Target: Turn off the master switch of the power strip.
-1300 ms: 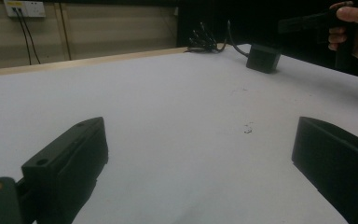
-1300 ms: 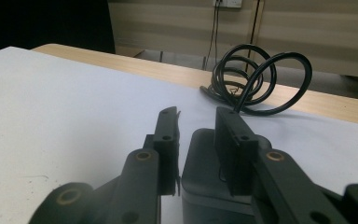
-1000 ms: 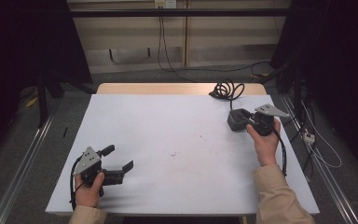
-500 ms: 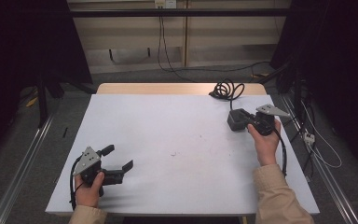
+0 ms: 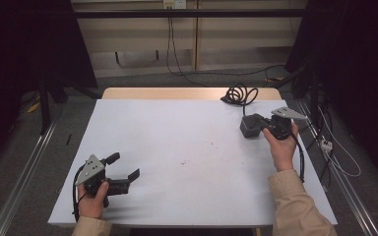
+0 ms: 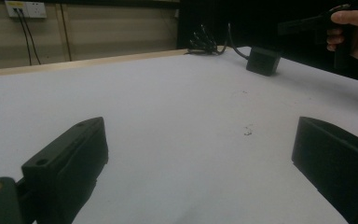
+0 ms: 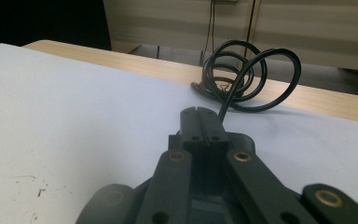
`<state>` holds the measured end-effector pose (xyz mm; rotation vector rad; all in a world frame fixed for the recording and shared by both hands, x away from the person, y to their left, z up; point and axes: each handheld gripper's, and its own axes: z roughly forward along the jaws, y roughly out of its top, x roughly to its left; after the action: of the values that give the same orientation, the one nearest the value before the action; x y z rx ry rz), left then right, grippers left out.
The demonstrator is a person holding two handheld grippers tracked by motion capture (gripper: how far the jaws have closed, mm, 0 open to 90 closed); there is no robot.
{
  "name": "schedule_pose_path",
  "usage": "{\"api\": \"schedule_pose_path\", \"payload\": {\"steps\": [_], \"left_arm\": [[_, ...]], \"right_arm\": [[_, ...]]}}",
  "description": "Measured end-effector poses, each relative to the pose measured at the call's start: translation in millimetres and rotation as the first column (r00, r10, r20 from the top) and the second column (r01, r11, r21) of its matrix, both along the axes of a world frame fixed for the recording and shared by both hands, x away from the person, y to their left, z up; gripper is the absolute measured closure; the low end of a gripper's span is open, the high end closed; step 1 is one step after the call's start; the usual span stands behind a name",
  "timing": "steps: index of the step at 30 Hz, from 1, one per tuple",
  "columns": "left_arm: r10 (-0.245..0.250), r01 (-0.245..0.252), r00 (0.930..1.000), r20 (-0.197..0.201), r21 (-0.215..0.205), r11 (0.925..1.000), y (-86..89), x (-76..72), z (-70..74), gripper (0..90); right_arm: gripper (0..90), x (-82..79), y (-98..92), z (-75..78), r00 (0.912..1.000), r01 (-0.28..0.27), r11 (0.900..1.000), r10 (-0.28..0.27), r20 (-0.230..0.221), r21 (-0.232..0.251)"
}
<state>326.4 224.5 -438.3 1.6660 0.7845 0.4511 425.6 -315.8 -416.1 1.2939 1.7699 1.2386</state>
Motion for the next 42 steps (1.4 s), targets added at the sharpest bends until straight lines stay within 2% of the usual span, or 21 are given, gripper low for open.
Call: {"api": "schedule_pose_path", "payload": {"steps": [12, 21, 31, 42], "left_arm": [[0.001, -0.001, 1.0, 0.005, -0.014, 0.9999, 1.4, -1.6, 1.6, 3.2], [0.001, 0.0, 1.0, 0.006, -0.012, 0.9999, 1.6, -1.2, 1.2, 3.2], [-0.001, 0.001, 1.0, 0.004, -0.012, 0.9999, 1.6, -1.1, 0.8, 3.2], [0.004, -0.004, 1.0, 0.001, -0.01, 0.9999, 1.8, -1.6, 0.3, 3.2]], "right_arm": [[90.0, 5.7, -4.7, -2.5, 0.9996, 0.022, 1.0, -0.022, -0.017, -0.018], [90.0, 8.7, -3.0, -9.0, 0.9994, 0.011, 0.998, -0.013, -0.033, -0.056], [90.0, 9.4, 1.4, -12.5, 0.9993, -0.002, 0.998, 0.0, -0.038, -0.06], [90.0, 10.3, 1.8, -16.2, 0.999, -0.002, 0.996, -0.002, -0.044, -0.087]]}}
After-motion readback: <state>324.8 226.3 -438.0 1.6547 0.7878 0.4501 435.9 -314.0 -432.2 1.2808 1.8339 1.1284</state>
